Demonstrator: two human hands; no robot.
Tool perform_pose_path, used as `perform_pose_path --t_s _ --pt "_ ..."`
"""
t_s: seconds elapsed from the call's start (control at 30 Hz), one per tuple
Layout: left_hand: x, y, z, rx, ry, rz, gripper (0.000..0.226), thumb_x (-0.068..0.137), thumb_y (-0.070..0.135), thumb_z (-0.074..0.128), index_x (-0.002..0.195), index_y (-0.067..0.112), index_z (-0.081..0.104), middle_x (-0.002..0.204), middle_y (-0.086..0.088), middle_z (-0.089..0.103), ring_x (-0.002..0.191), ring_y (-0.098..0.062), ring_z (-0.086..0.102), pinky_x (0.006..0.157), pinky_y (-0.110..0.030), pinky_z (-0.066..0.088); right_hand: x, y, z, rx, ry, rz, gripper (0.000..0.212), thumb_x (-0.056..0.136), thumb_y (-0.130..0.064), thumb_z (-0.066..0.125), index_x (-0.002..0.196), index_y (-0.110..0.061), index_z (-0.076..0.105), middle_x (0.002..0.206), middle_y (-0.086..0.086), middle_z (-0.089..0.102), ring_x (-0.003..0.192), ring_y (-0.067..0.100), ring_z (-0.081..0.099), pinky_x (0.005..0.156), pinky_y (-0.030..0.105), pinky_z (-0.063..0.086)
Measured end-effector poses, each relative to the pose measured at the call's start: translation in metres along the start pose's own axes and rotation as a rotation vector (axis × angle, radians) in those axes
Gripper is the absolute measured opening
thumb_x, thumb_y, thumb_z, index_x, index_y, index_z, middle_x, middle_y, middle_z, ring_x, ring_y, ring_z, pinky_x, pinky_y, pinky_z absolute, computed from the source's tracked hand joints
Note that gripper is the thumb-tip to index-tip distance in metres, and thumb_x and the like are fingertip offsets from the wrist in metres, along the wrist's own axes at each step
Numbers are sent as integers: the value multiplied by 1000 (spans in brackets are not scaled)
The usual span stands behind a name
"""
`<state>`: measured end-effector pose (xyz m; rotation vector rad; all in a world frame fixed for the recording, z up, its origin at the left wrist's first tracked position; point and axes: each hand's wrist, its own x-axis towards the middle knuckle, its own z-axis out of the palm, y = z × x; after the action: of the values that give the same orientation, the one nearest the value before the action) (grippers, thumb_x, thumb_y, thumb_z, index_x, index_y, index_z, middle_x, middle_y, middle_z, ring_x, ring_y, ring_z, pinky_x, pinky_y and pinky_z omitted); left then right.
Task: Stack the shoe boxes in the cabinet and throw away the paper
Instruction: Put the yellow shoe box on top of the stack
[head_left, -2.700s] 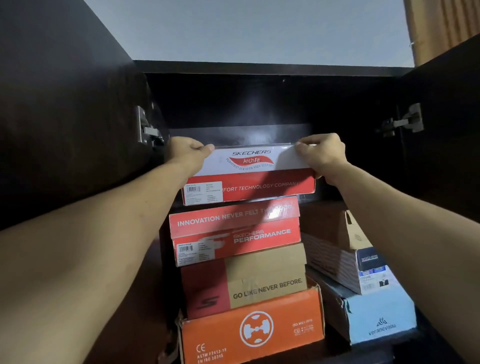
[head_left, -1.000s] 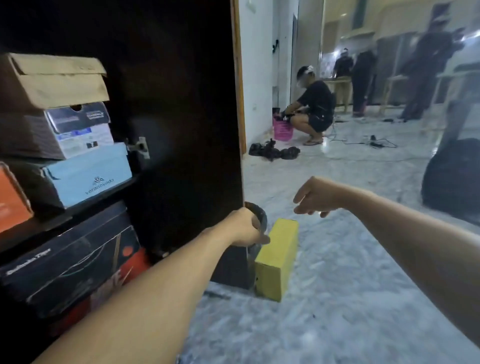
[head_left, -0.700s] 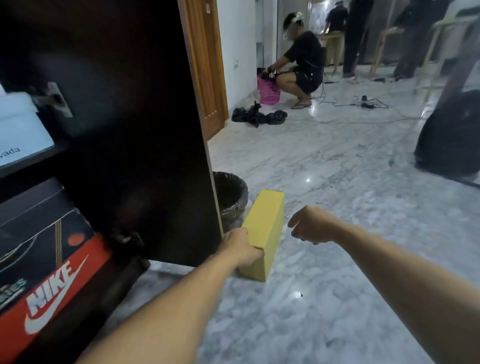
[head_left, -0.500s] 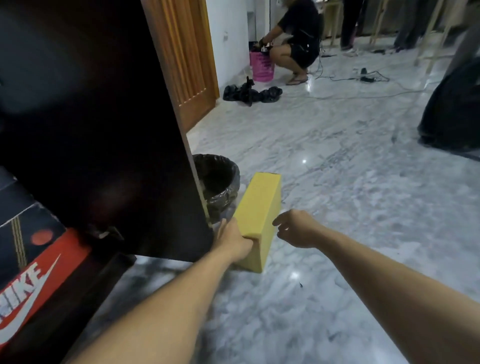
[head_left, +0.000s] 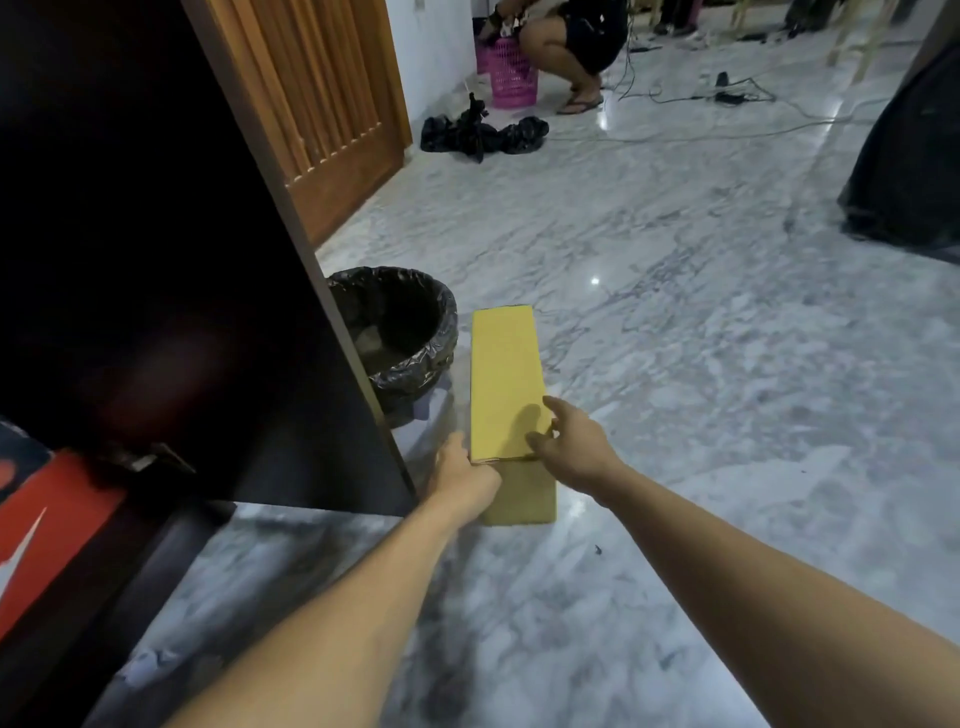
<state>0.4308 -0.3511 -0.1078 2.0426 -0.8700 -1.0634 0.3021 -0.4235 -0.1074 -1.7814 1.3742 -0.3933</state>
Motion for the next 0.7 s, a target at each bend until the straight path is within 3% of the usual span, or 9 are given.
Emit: perform_pose_path --t_s 0.07,0.13,0.2,0.27,0.37,0.47,0.53,0.63,0.7 --pt "-8 2 13 -115 -60 -9 30 65 -3 59 93 10 59 79 -4 60 79 -23 57 60 -26 43 0 11 -8 93 74 63 66 88 -24 60 147 -11 35 139 14 53 126 32 52 100 49 45" --pt "-18 5 27 -206 -103 -19 40 53 6 56 92 9 63 84 -7 68 86 -29 63 68 -33 50 -4 20 -18 133 120 109 68 84 -22 64 146 -11 37 132 14 59 119 32 57 98 49 47" --pt "-27 6 42 -261 -140 -7 56 51 8 53 106 13 63 98 -8 70 98 -31 63 71 -33 50 -13 26 -27 115 170 146 73 79 -17 70 145 -11 40 129 12 61 120 30 56 97 47 49" --pt "-33 8 54 -299 -178 13 81 52 9 52 132 25 51 105 -5 67 99 -27 60 67 -27 47 -22 33 -34 68 221 169 75 75 -14 71 144 -13 42 130 9 61 124 27 52 95 44 49" --pt "-41 9 65 -311 -269 59 72 57 7 53 124 34 56 105 -6 68 90 -21 58 63 -23 47 -36 43 -42 13 295 169 75 74 -13 73 142 -17 44 130 6 62 124 27 52 94 41 48" --pt "-44 5 72 -266 -323 31 88 59 11 56 145 28 41 115 -1 66 94 -13 61 66 -20 50 -53 50 -44 -13 353 160 74 74 -14 76 141 -23 45 128 3 63 119 26 55 90 38 48" --pt "-45 3 75 -207 -335 26 93 58 17 56 148 26 36 118 2 64 96 -12 62 62 -19 49 -63 51 -40 -53 383 140 73 74 -18 77 139 -25 46 126 1 64 116 25 57 87 37 48" --pt "-43 -6 73 -180 -253 25 65 67 16 55 132 24 55 102 3 67 85 -13 62 61 -22 44 -74 47 -27 -82 400 68 63 79 -24 73 137 -27 50 121 -3 67 109 22 62 86 39 51" --pt "-39 -12 65 -243 -147 -35 44 79 13 56 122 16 63 101 0 69 91 -20 62 69 -27 46 -74 46 -18 -14 369 5 48 86 -22 66 132 -25 56 117 -5 70 104 19 65 87 39 52"
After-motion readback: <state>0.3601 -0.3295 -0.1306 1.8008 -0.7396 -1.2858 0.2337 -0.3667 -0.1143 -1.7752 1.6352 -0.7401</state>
